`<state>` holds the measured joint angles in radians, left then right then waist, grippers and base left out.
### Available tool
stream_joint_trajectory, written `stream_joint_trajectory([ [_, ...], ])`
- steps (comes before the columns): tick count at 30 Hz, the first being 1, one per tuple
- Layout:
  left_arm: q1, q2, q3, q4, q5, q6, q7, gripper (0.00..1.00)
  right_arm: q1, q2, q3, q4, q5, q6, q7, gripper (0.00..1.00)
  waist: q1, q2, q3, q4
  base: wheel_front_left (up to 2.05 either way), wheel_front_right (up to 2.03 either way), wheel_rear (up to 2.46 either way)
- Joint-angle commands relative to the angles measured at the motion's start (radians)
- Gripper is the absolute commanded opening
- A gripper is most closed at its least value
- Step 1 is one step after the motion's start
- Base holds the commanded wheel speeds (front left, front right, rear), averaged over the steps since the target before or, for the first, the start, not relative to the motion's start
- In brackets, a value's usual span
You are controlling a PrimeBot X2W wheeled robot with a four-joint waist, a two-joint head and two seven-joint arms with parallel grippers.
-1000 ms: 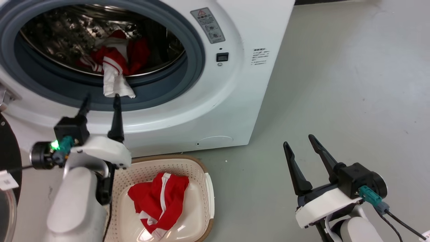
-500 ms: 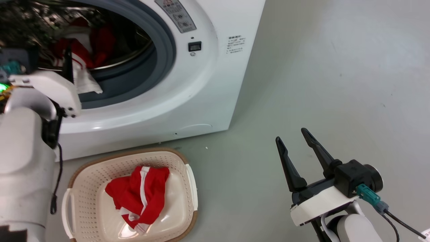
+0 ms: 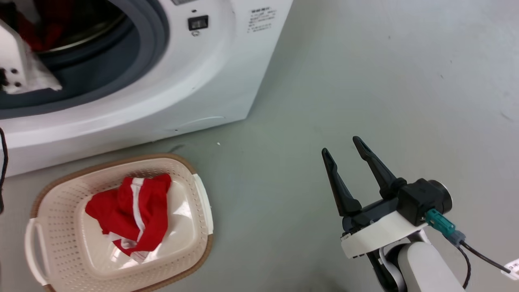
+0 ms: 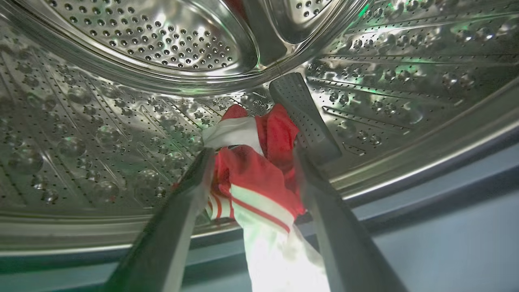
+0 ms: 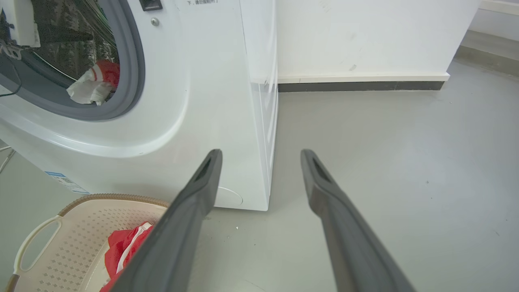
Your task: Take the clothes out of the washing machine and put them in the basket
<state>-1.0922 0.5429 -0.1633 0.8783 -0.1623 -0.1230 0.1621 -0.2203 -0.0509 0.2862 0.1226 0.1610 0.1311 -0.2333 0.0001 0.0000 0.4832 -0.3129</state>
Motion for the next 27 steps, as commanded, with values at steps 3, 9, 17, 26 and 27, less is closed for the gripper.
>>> stream_joint_trajectory([
  [3, -0.049, 0.034, -0.008, 0.031, 0.007, -0.002, 0.017, 1.0, -0.033, 0.002, 0.019, 0.012, 0.02, -0.001, -0.016, 1.0, -0.0001, 0.0, 0.07, -0.049, 0.0, 0.0, 0.0],
  [9, -0.1, 0.086, -0.013, 0.067, 0.019, 0.002, 0.04, 1.0, -0.057, 0.002, 0.046, 0.022, 0.043, -0.001, -0.026, 1.0, -0.0001, 0.0, 0.12, -0.088, 0.0, 0.0, 0.0],
  [17, -0.152, 0.153, -0.008, 0.121, 0.011, 0.005, 0.126, 1.0, -0.083, 0.001, 0.076, 0.041, 0.074, -0.001, -0.032, 1.0, -0.0001, 0.0, 0.175, -0.132, 0.0, 0.0, 0.0],
  [26, -0.146, 0.168, -0.029, 0.142, 0.0, 0.0, 0.232, 0.49, -0.091, 0.001, 0.079, 0.024, 0.073, -0.001, -0.032, 1.0, -0.0001, 0.0, 0.186, -0.143, 0.0, 0.0, 0.0],
  [27, -0.145, 0.17, -0.031, 0.139, -0.001, 0.002, 0.236, 0.19, -0.092, 0.001, 0.081, 0.023, 0.074, -0.001, -0.032, 1.0, -0.0001, 0.0, 0.186, -0.144, 0.0, 0.0, 0.0],
])
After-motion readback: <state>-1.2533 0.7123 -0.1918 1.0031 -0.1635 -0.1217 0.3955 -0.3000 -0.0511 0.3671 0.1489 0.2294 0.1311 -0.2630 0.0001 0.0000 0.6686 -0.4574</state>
